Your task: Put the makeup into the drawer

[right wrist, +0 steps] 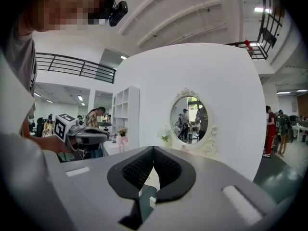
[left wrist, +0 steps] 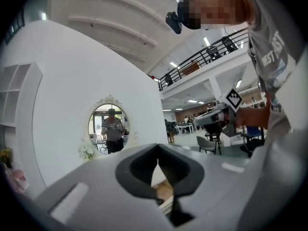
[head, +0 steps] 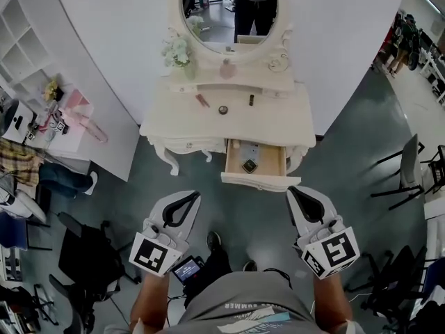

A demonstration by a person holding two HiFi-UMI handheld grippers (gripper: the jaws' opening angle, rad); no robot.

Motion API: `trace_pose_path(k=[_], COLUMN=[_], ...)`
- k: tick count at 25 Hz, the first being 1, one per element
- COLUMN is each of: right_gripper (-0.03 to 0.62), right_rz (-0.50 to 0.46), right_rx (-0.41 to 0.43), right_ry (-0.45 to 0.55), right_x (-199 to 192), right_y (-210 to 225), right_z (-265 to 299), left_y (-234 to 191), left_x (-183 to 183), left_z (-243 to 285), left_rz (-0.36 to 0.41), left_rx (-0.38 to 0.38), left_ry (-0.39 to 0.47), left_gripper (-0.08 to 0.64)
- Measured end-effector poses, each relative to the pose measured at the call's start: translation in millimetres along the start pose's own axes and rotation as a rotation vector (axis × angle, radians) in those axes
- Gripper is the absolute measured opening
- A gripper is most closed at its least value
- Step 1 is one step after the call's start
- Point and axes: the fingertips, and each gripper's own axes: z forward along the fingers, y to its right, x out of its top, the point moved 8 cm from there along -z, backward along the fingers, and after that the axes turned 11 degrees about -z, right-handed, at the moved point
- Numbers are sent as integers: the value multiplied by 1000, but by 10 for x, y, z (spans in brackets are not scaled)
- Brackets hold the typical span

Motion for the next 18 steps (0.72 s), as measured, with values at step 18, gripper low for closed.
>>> trace_pose_path(k=[18], right_gripper=[9], right_rz=[4], right_rx=[-143], right_ry=[-55], right_x=[301], right_y=[-65], right_z=[1578], left_y=[-1798], left_x=[156], left_z=[558], left_rz=[-3], left_rx=[-136], left_ry=[38], left_gripper=[3])
